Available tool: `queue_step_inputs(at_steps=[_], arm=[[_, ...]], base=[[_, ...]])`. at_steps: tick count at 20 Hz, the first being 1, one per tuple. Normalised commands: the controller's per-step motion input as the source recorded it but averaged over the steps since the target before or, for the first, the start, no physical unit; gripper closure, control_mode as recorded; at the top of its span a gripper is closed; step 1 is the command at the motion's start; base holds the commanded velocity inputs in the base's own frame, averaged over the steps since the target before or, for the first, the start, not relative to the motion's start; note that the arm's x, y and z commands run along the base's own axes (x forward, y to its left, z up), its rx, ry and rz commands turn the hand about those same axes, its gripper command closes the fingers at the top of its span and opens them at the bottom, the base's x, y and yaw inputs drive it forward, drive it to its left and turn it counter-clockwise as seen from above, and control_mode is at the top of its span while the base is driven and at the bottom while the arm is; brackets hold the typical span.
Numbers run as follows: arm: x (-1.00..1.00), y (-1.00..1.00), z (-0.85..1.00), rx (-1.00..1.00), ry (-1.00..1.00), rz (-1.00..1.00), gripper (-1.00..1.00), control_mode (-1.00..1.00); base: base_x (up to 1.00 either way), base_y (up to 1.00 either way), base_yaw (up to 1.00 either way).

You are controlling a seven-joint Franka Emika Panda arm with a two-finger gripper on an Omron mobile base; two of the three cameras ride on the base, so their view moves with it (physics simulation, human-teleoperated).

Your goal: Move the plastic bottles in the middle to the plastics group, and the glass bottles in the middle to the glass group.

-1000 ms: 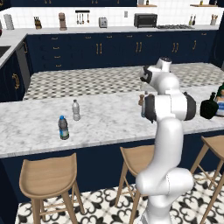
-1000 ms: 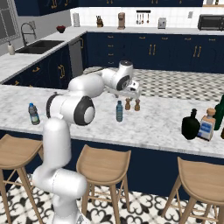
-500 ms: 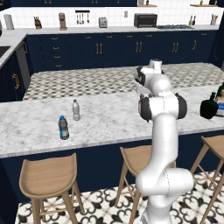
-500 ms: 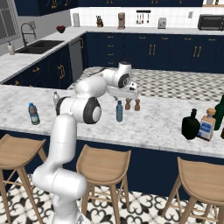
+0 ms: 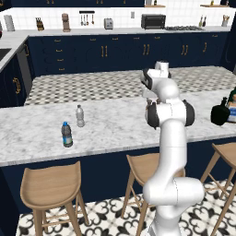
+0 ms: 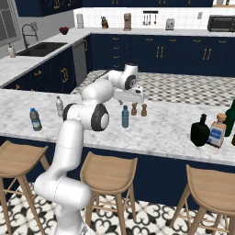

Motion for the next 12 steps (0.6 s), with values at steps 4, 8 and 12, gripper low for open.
queue_step_inputs(at_steps=[4, 8, 12], arm=[[-0.08, 0.07, -0.27, 0.00, 0.03, 0.00, -1.00, -1.00], [-0.19, 0.01, -0.20, 0.00, 0.00, 0.00, -1.00, -1.00], [-0.10, 0.00, -0.06, 0.00, 0.00, 0.00, -1.00, -1.00]], base=[[0.00, 0.00, 0.00], [0.00, 0.00, 0.00], [0.00, 0.00, 0.00]])
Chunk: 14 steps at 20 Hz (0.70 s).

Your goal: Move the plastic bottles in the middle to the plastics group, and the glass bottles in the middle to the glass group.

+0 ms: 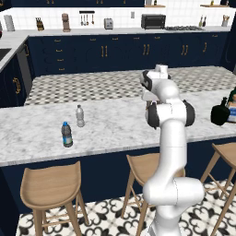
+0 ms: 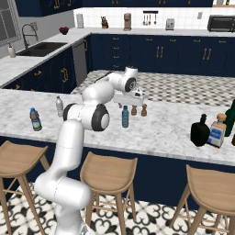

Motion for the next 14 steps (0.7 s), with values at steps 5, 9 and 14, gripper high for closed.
queue_step_inputs(at_steps=[5, 9, 14], arm=[[-0.23, 0.03, 0.02, 0.00, 0.00, 0.00, -1.00, -1.00], [-0.39, 0.07, 0.05, 0.00, 0.00, 0.00, -1.00, -1.00], [-0.34, 0.13, 0.04, 0.00, -0.01, 0.00, -1.00, -1.00]], base=[[0.00, 0.00, 0.00], [0.00, 0.00, 0.00], [0.00, 0.00, 0.00]])
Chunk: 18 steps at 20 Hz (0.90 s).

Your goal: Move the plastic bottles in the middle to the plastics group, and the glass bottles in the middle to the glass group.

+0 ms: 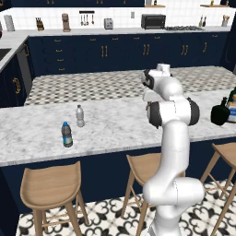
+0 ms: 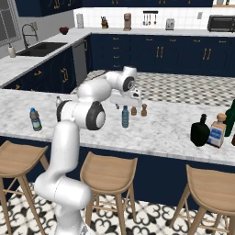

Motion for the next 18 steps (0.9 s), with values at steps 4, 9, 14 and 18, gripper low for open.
queue_step_inputs(at_steps=[4, 9, 14, 18], arm=[[0.05, 0.25, -0.01, -0.07, -0.07, 0.00, -1.00, -1.00], [0.19, 0.05, -0.09, -0.13, -0.04, 0.00, -1.00, -1.00], [0.00, -0.13, 0.00, -0.12, 0.00, 0.00, -1.00, -1.00], [0.07, -0.10, -0.03, -0.08, 0.00, 0.00, -1.00, -1.00]], base=[[0.00, 0.00, 0.00], [0.00, 0.00, 0.00], [0.00, 0.00, 0.00], [0.00, 0.00, 0.00]])
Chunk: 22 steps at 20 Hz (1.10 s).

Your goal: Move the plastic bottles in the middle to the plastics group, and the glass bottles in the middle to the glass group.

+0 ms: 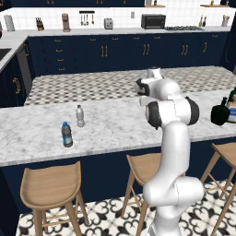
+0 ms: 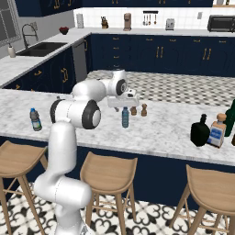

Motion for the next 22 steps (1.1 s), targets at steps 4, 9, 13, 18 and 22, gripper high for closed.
queue_step_inputs(at_steps=[4, 9, 13, 18, 22], arm=[[0.07, -0.01, -0.01, 0.00, 0.00, 0.00, -1.00, -1.00], [0.10, 0.00, -0.01, 0.00, 0.00, 0.00, -1.00, -1.00], [0.12, 0.00, -0.01, 0.00, 0.00, 0.01, -1.00, -1.00], [0.12, 0.00, -0.04, 0.00, 0.00, 0.03, -1.00, -1.00], [0.09, -0.02, -0.06, 0.00, 0.00, 0.03, -1.00, -1.00]], base=[[0.00, 0.00, 0.00], [0.00, 0.00, 0.00], [0.00, 0.00, 0.00], [0.00, 0.00, 0.00], [0.00, 0.00, 0.00]])
